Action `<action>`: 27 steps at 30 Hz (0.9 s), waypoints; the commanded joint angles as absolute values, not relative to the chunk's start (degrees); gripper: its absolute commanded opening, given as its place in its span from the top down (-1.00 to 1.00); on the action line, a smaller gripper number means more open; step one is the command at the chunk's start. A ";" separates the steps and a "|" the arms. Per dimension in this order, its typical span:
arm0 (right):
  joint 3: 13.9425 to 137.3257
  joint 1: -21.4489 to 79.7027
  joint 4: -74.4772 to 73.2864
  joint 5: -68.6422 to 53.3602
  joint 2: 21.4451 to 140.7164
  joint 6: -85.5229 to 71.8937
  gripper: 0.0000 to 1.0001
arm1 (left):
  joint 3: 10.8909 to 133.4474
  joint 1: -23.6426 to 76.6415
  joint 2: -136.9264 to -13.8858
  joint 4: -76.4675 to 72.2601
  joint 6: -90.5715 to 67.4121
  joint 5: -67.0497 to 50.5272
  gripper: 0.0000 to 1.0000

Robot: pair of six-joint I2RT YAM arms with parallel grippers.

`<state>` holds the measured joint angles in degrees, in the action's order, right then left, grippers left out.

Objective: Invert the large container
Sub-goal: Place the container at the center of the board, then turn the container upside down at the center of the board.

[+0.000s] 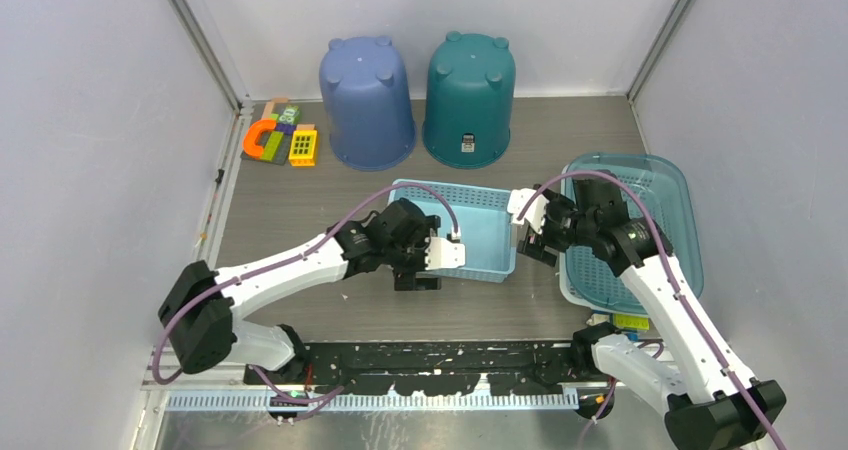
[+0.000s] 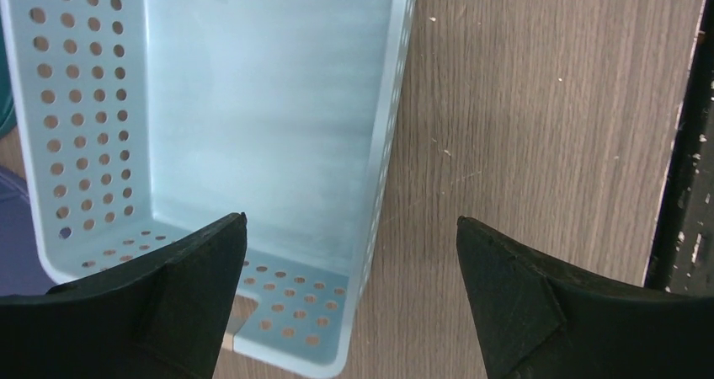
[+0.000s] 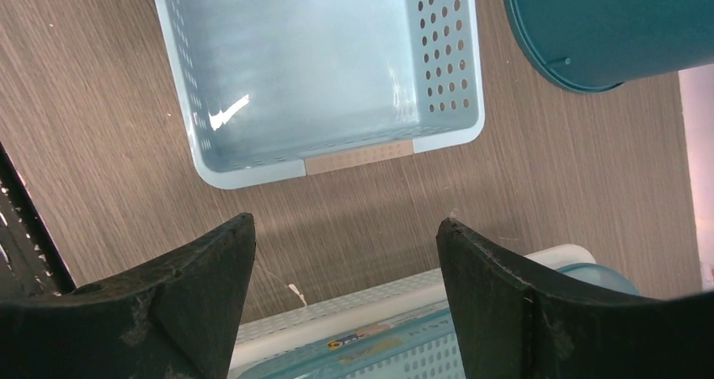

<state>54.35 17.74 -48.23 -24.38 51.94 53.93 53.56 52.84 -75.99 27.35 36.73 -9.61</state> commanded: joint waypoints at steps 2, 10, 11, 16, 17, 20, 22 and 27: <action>52.83 16.51 -45.98 -28.28 50.21 55.60 -0.65 | 55.44 54.12 -79.76 22.26 37.92 -8.81 -0.83; 52.71 16.28 -47.45 -29.88 49.80 58.94 -0.73 | 57.65 54.23 -85.12 22.31 37.33 -8.64 -0.25; 52.44 16.34 -47.68 -29.93 49.71 59.82 -0.74 | 57.83 54.23 -85.46 22.49 37.35 -8.73 -0.17; 51.28 16.35 -47.56 -30.74 48.60 62.38 -0.77 | 59.31 54.23 -86.25 25.15 37.88 -9.55 0.32; 51.25 16.33 -47.63 -31.02 48.56 62.71 -0.78 | 59.51 54.23 -86.20 25.85 37.94 -9.96 0.36; 51.11 16.32 -47.73 -31.36 48.42 63.78 -0.78 | 60.17 54.23 -85.84 28.34 37.97 -11.37 0.47; 50.79 16.33 -47.70 -31.38 48.18 64.69 -0.79 | 60.58 54.23 -85.61 29.84 38.04 -12.20 0.51; 49.35 16.34 -46.92 -31.39 47.32 67.75 -0.80 | 61.20 54.23 -84.60 33.22 38.04 -12.96 0.79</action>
